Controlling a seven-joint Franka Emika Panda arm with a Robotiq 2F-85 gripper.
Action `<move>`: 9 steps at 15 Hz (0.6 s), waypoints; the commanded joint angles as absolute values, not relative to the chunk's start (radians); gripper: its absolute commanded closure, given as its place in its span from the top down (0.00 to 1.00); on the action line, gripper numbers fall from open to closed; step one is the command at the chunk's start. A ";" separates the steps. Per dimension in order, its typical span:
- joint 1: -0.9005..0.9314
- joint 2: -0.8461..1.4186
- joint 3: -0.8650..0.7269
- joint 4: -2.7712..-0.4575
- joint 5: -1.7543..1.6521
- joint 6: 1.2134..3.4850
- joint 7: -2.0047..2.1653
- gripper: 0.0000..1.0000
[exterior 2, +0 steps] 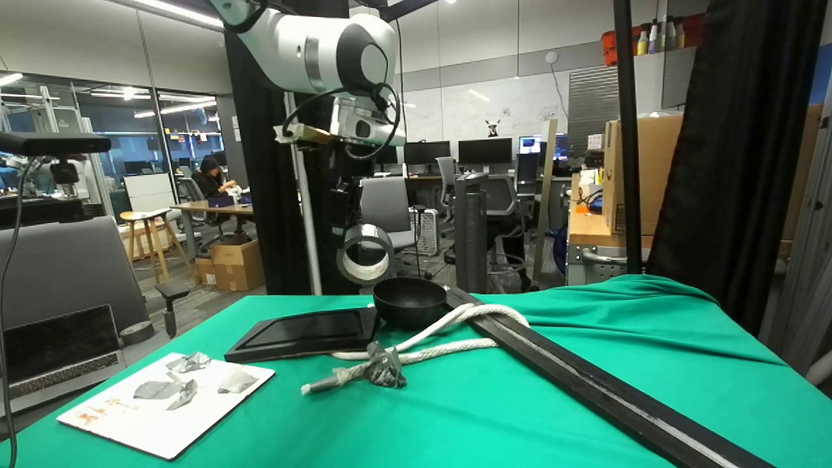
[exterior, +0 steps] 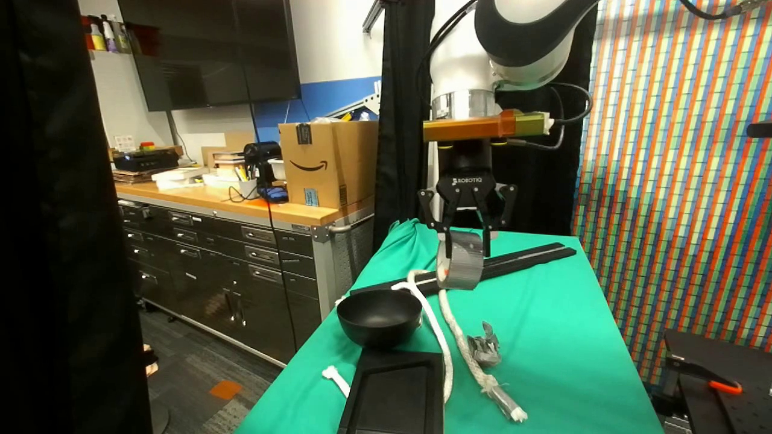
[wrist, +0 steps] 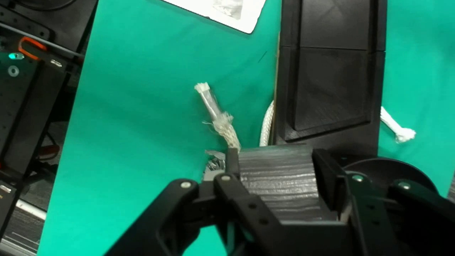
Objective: Put the grey masking tape in the black bowl
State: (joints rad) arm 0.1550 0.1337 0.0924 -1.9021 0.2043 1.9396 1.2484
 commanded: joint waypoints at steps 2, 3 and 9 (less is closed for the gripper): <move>0.157 0.211 0.095 -1.752 0.185 1.927 1.250 0.29; 0.160 0.232 0.096 -1.727 0.183 1.928 1.249 0.29; 0.172 0.358 0.090 -1.604 0.183 1.933 1.229 0.29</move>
State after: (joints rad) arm 0.1616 0.2831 0.0947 -1.7072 0.2012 1.9439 1.2388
